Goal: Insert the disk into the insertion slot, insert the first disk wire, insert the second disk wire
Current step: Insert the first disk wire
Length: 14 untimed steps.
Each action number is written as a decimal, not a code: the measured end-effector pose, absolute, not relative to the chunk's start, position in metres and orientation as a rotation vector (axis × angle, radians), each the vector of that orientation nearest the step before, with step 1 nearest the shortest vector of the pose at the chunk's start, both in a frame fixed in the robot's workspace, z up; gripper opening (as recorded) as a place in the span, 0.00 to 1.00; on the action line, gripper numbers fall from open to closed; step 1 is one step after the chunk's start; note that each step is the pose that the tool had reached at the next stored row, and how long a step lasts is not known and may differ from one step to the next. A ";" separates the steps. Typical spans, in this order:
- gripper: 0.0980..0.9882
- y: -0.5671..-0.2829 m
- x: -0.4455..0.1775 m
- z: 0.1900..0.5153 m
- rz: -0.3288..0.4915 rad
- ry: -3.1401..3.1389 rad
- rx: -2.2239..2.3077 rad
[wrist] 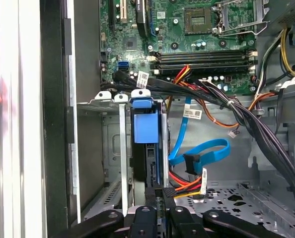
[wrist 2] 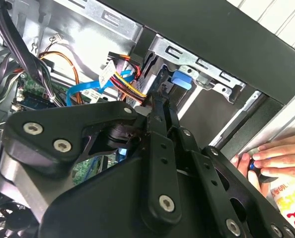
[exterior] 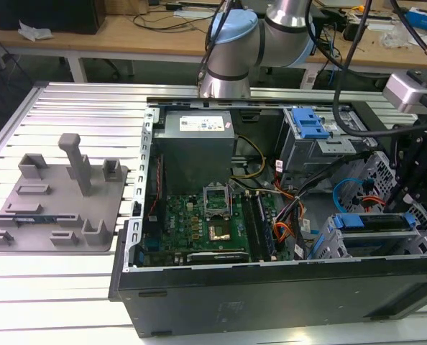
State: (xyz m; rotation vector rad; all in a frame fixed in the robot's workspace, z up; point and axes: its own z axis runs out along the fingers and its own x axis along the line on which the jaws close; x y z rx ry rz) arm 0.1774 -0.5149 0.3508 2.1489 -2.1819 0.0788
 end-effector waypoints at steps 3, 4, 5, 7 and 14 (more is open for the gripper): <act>0.07 -0.515 0.177 0.351 0.086 -2.189 2.135; 0.07 -0.515 0.177 0.351 0.088 -2.191 2.131; 0.07 -0.515 0.177 0.351 0.089 -2.191 2.130; 0.07 -0.515 0.177 0.351 0.090 -2.191 2.129; 0.07 -0.515 0.177 0.350 0.090 -2.191 2.129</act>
